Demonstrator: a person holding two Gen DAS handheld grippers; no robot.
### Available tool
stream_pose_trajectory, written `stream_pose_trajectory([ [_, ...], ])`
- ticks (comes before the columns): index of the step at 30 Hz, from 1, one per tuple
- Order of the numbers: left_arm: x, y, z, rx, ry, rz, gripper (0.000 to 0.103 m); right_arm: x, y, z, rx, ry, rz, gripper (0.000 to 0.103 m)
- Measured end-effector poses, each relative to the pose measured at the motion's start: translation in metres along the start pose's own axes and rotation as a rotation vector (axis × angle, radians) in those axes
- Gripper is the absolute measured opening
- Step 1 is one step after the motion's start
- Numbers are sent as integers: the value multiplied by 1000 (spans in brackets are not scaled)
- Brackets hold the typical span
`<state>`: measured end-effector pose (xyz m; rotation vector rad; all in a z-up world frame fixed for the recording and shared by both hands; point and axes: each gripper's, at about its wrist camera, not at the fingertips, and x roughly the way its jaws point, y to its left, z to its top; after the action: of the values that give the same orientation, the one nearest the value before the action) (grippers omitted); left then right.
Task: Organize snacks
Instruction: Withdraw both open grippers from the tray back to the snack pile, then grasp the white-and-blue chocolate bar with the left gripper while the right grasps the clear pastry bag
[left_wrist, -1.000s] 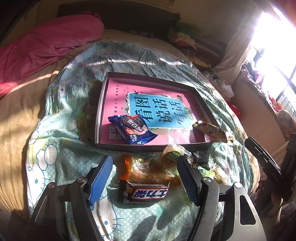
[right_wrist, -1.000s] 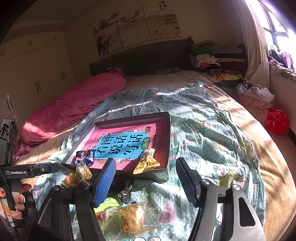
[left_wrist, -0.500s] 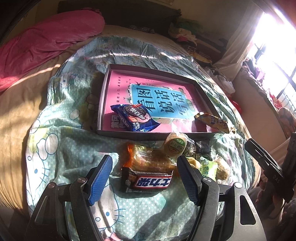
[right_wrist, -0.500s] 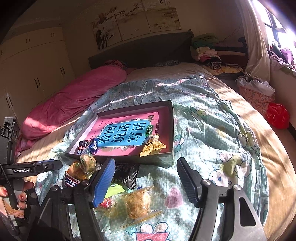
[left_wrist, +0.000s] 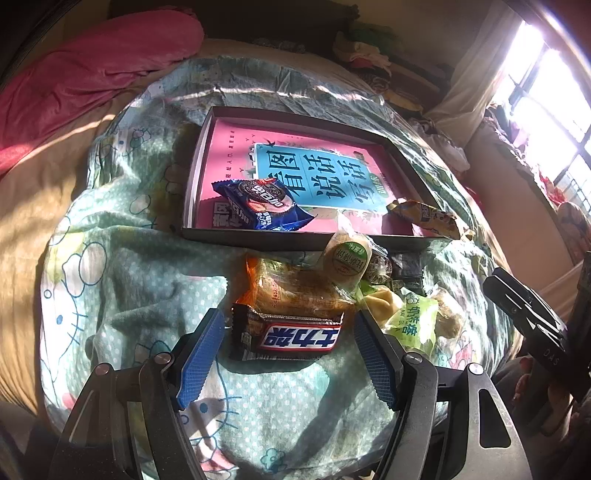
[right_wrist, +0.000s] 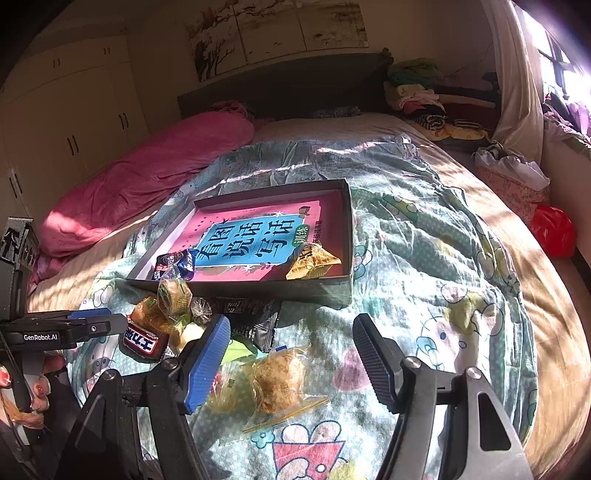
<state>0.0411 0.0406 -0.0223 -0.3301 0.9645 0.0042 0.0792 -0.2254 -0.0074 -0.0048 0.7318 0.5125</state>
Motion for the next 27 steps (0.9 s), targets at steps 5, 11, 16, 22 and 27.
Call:
stream_pose_trajectory([
  [5,5,-4,-4,11,16,7,74,-1,1,-1,0,3,2,69],
  [11,10,-9,-9,29,37,13,74,-1,2,-4,-1,26,1,69],
  [16,16,-12,-13,41,54,24,74,1,6,-7,-22,48,-10,69],
  [22,19,-11,-15,36,59,35,74,15,10,-14,-56,125,-27,69],
  [27,22,-7,-15,22,63,39,74,25,15,-21,-86,176,-32,69],
])
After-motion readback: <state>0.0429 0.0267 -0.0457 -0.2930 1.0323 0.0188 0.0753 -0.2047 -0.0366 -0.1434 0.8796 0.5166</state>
